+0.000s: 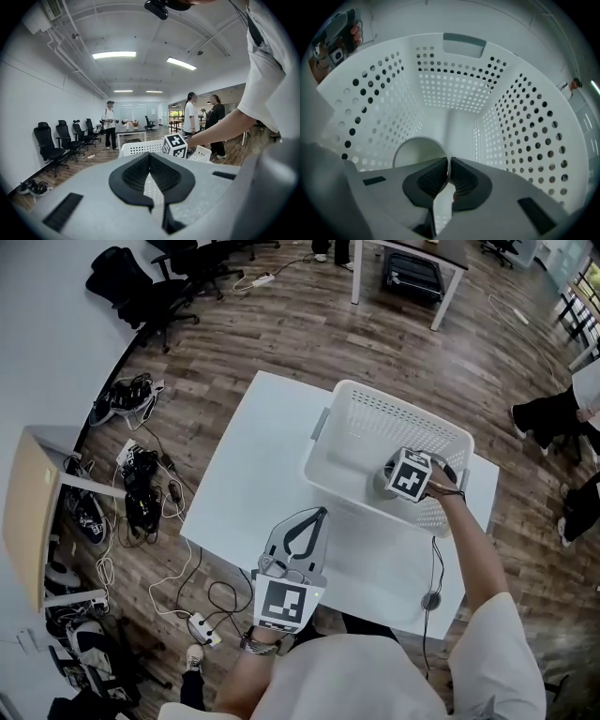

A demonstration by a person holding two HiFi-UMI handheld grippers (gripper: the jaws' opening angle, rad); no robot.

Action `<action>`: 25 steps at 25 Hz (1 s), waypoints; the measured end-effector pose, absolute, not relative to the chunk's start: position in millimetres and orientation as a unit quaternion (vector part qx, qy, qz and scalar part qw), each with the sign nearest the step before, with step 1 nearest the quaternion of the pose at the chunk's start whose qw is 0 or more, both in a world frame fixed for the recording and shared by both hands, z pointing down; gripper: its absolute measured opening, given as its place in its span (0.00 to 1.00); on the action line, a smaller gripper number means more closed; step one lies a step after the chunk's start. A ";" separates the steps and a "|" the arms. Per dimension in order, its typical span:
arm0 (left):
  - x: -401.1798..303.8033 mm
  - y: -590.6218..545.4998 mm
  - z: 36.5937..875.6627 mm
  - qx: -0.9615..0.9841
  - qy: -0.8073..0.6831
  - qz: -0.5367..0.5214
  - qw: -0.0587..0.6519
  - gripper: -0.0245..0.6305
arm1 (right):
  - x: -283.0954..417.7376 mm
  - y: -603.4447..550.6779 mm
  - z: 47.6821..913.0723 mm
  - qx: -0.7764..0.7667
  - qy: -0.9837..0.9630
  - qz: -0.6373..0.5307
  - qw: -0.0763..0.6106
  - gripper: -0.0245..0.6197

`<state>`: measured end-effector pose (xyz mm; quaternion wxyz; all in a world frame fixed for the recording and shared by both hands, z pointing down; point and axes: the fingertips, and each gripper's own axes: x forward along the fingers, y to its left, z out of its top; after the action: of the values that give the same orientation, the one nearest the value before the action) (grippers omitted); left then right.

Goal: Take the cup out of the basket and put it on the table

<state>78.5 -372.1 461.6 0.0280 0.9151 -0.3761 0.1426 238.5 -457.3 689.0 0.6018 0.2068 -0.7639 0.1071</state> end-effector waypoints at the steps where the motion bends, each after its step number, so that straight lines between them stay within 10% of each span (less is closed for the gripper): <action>1: 77.9 -371.2 460.7 0.916 -0.376 0.141 0.027 0.04 | 240.0 -458.9 683.4 0.217 -0.765 0.110 0.596 0.10; 25: 65.2 -311.9 401.2 0.947 -0.304 0.094 -0.043 0.04 | 240.7 -385.3 483.8 0.489 -0.768 0.091 0.404 0.09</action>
<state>65.2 -311.9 401.2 -0.0434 0.9469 -0.3043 0.0943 240.7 -385.3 483.8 0.4037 0.4890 -0.7679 0.0905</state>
